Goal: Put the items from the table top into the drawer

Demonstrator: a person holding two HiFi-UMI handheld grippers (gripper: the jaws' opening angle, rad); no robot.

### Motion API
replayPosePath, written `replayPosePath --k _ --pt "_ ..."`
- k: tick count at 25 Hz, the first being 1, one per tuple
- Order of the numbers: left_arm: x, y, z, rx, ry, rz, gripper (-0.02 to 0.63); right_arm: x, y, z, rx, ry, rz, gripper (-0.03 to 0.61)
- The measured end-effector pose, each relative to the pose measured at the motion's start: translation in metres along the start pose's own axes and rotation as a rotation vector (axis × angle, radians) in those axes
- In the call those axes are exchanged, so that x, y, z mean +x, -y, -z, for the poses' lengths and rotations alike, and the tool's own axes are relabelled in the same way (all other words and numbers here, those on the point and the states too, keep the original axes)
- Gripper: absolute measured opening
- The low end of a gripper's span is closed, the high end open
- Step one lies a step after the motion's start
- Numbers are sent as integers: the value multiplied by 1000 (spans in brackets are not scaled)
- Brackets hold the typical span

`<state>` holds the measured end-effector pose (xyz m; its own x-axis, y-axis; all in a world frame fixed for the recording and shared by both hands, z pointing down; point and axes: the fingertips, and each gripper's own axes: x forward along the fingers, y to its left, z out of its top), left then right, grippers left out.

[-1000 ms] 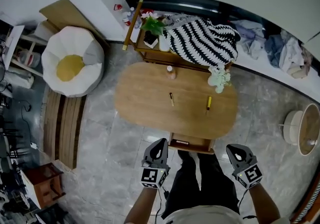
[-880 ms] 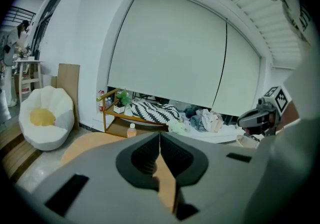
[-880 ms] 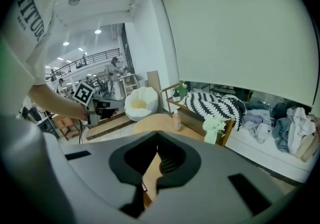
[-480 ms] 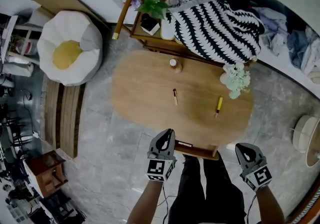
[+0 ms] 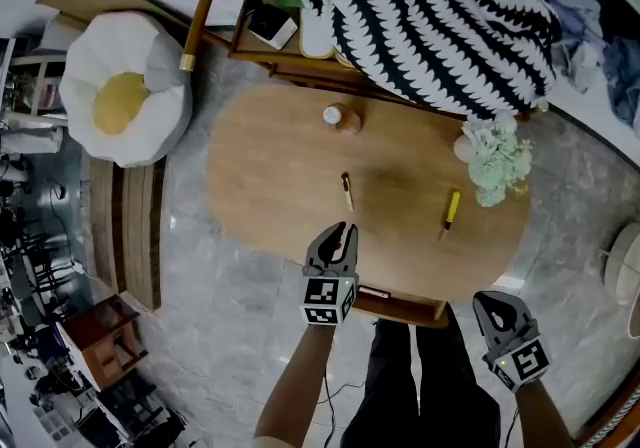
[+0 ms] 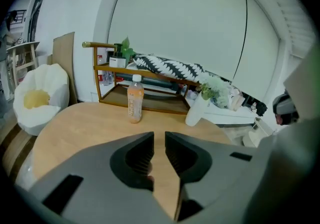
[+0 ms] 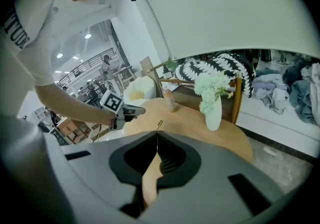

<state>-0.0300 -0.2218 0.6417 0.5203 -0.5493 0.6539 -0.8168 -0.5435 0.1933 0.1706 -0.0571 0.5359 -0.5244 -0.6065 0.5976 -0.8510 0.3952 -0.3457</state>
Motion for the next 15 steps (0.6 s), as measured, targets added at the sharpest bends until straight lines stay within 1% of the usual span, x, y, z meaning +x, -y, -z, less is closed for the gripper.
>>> replayPosePath --k 4,8,11,15 --pt "39 -20 25 -6 -61 -34 94 11 5 19 19 -7 -7 20" --pt "87 -47 51 -6 -132 -79 114 34 23 40 33 -19 -21 20" --pt "105 -62 68 -11 -190 -113 132 41 27 51 52 -31 -22 20" --pt "131 -82 84 -46 -248 -134 132 54 34 59 71 -26 -20 20"
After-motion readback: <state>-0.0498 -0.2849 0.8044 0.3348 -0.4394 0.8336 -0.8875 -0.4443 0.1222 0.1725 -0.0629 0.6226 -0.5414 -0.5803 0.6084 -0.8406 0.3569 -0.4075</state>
